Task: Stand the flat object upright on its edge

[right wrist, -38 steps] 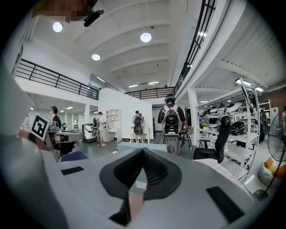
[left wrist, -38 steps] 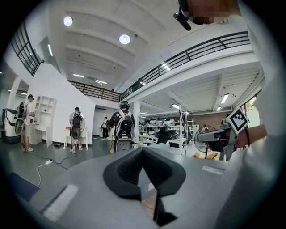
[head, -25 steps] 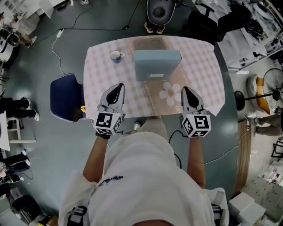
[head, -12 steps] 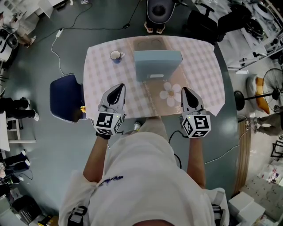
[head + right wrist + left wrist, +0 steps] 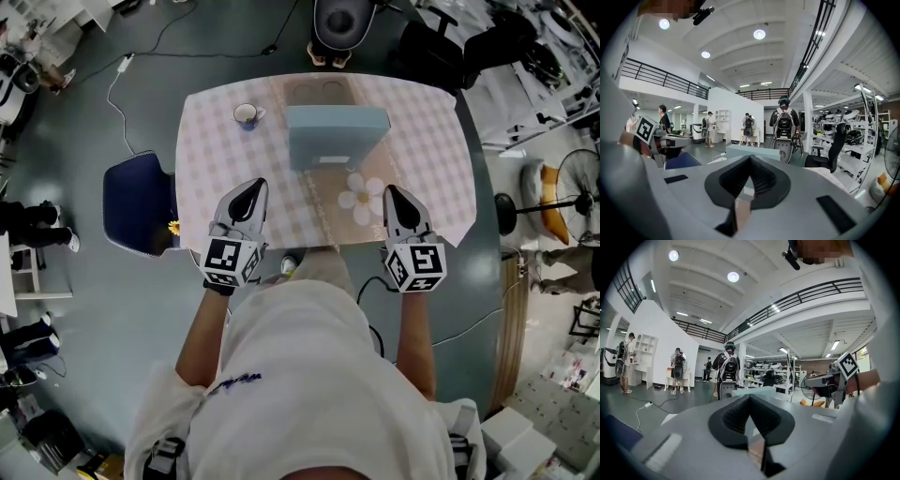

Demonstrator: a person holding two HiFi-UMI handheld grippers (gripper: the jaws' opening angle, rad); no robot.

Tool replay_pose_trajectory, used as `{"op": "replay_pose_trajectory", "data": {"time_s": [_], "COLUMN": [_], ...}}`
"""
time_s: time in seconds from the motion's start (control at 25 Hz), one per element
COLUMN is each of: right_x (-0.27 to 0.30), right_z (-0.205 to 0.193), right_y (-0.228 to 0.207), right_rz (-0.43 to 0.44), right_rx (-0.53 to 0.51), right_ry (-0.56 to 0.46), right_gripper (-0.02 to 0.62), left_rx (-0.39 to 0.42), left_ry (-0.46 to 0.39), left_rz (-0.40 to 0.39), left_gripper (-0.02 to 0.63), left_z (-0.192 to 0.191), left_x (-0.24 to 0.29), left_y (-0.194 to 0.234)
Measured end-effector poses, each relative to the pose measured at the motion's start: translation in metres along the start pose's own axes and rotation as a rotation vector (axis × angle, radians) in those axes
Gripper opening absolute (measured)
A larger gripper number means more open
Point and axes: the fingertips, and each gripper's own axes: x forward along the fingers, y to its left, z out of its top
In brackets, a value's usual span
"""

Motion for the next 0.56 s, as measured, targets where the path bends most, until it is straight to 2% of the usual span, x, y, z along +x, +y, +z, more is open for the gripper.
{"op": "replay_pose_trajectory", "data": {"time_s": [0.32,0.56], "right_x": [0.001,0.003], "right_z": [-0.003,-0.001], "right_y": [-0.005,0.009], "right_rz": [-0.007,0.024], "right_rx": [-0.006,-0.038], "right_ry": [0.018,0.054], "right_gripper": [0.003,0.003], "left_rx": [-0.011,-0.056], "left_ry": [0.011,0.040], "left_rz": [-0.014,0.003], "left_gripper": [0.002,0.002], "left_z": [-0.007,-0.025], "left_x": [0.007,0.009], "left_y": [-0.003,0.009]}}
